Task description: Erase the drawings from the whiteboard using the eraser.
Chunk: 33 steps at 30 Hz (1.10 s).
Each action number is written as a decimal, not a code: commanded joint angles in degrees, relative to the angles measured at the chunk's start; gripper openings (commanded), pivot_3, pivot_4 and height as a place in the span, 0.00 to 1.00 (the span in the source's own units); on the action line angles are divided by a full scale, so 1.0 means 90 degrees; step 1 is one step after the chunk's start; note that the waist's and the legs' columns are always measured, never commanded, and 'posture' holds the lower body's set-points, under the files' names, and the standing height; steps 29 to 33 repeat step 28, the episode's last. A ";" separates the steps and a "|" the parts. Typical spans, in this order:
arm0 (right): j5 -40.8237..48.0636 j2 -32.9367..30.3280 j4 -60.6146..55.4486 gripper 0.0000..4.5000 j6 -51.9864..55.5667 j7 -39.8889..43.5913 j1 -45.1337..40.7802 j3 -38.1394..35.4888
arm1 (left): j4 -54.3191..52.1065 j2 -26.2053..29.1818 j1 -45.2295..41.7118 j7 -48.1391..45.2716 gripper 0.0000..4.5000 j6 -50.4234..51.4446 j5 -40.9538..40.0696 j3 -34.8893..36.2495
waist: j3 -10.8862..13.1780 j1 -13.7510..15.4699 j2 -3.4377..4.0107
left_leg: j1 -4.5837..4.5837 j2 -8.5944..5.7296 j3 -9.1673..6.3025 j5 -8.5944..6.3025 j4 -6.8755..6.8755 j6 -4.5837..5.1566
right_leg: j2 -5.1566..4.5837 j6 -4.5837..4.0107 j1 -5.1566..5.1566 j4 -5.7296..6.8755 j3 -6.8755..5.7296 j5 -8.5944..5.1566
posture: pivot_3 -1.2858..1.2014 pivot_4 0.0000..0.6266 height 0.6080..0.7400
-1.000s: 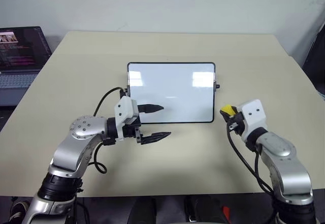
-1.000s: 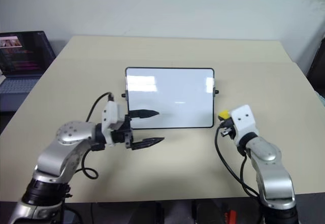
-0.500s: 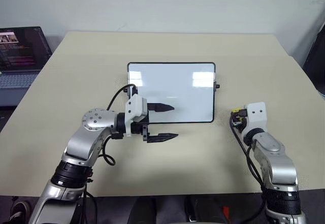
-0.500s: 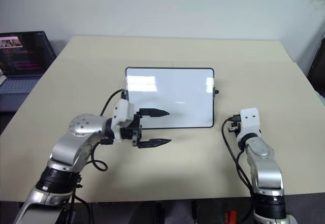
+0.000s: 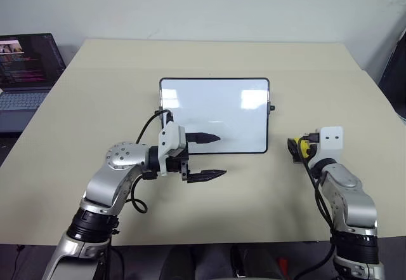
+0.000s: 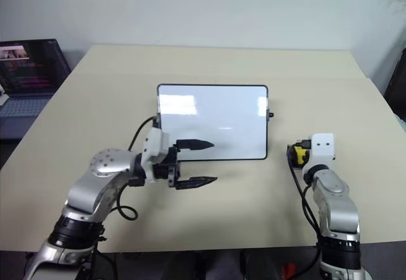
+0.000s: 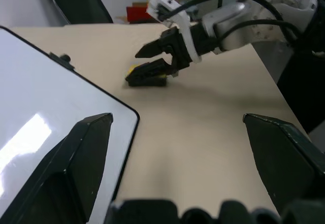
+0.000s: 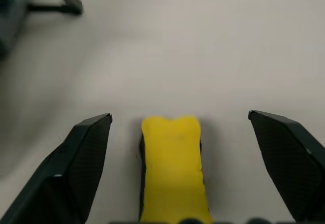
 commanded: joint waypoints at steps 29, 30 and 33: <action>0.0640 0.0052 -0.0197 0.99 -0.4212 0.1581 0.2556 0.0958 | -0.2045 -0.1983 0.4136 0.5852 1.00 -0.0797 0.1764 0.2600 | -0.0025 0.0019 0.0004 | 0.0129 0.0001 0.0011 -0.0002 0.0001 0.0003 | -0.0003 0.0043 0.0119 -0.0012 0.0016 -0.0013 | 0.52 0.24 1.00; 0.0640 0.0052 -0.0197 0.99 -0.4212 0.1581 0.2556 0.0958 | -0.2045 -0.1983 0.4136 0.5852 1.00 -0.0797 0.1764 0.2600 | -0.0025 0.0019 0.0004 | 0.0129 0.0001 0.0011 -0.0002 0.0001 0.0003 | -0.0003 0.0043 0.0119 -0.0012 0.0016 -0.0013 | 0.52 0.24 1.00; 0.0640 0.0052 -0.0197 0.99 -0.4212 0.1581 0.2556 0.0958 | -0.2045 -0.1983 0.4136 0.5852 1.00 -0.0797 0.1764 0.2600 | -0.0025 0.0019 0.0004 | 0.0129 0.0001 0.0011 -0.0002 0.0001 0.0003 | -0.0003 0.0043 0.0119 -0.0012 0.0016 -0.0013 | 0.52 0.24 1.00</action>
